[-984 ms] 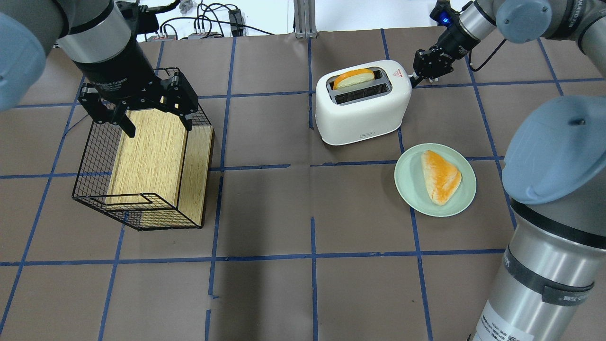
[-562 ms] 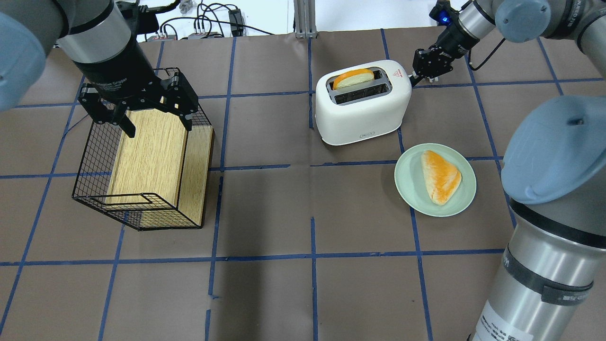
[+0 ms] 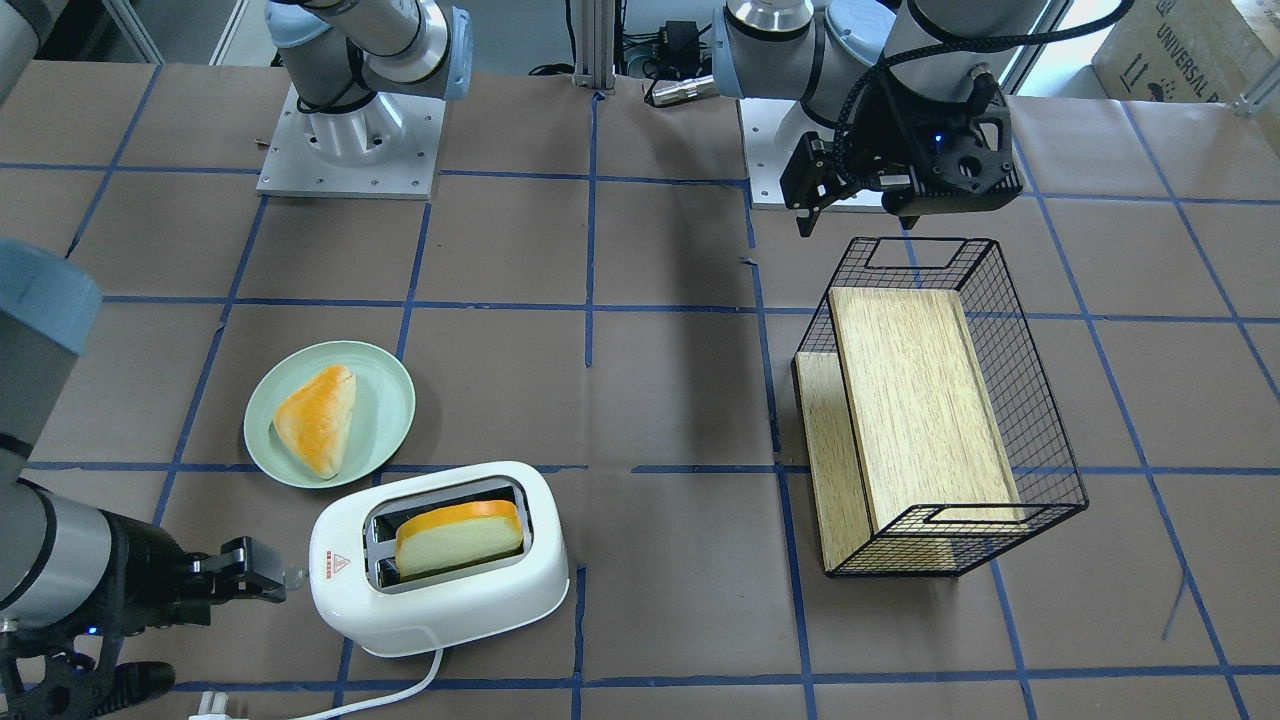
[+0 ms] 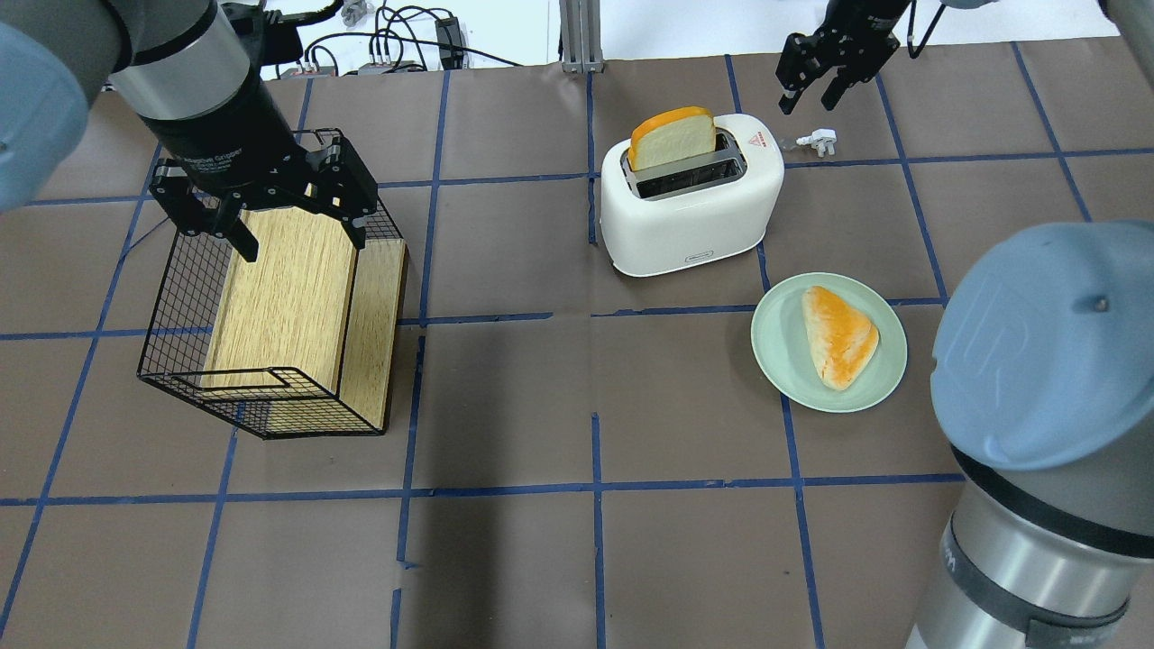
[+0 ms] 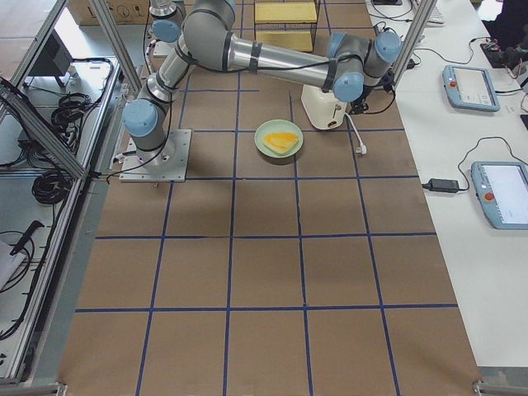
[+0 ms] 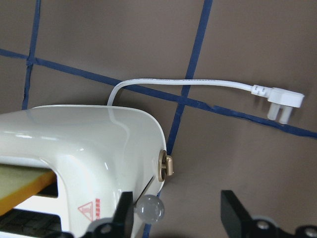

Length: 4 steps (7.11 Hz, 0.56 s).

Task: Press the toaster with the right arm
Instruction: 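Lift the right gripper up and away from the toaster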

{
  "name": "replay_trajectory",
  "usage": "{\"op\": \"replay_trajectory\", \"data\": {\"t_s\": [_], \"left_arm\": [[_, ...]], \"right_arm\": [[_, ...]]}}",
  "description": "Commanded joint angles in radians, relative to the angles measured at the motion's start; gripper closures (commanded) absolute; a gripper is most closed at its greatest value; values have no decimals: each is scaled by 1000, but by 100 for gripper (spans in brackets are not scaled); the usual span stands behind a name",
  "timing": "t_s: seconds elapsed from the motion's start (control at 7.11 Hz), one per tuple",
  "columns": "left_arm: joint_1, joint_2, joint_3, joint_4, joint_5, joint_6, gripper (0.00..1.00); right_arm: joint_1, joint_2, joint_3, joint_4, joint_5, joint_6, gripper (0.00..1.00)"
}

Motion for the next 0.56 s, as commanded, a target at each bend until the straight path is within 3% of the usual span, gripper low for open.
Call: {"op": "replay_trajectory", "data": {"t_s": [0.0,0.42], "left_arm": [[0,0,0,0,0,0,0],[0,0,0,0,0,0,0]], "right_arm": [[50,-117,-6,86,-114,10,0],[74,-324,63,201,-113,88,0]]}}
